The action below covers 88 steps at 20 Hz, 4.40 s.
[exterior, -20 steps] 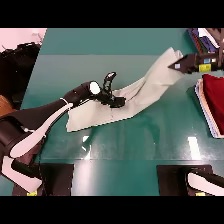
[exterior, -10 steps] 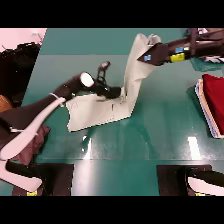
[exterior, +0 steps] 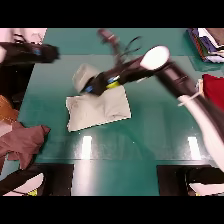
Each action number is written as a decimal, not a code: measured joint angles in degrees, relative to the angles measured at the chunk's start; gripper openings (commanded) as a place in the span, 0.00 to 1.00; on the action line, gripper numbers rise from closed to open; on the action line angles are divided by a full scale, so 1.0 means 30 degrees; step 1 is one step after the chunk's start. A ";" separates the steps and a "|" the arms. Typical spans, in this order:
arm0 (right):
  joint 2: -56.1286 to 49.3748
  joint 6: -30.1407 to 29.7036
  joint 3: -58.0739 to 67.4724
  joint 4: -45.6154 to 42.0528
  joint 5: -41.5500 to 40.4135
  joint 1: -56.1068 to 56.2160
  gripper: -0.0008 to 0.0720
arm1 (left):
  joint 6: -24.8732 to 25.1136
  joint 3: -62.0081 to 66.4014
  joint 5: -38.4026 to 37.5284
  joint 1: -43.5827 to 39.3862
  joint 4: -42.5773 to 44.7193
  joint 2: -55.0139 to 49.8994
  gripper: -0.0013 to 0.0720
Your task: Fold the shirts.
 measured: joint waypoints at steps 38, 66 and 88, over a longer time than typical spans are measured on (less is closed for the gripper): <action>-0.5945 0.1974 0.0029 -0.2470 0.3388 -0.5566 0.04 | 0.0022 0.0000 -0.2463 -0.0867 -0.1880 0.1508 0.05; -0.0124 0.2841 0.5843 -0.1676 0.1719 -2.7321 0.04 | -0.1632 0.0000 0.1698 -0.6419 -0.2055 0.1508 0.05; 1.0520 0.2914 -0.8415 -1.1701 0.5013 -3.4774 0.80 | -0.1078 0.0000 0.1690 -0.6419 -0.2047 0.1508 0.05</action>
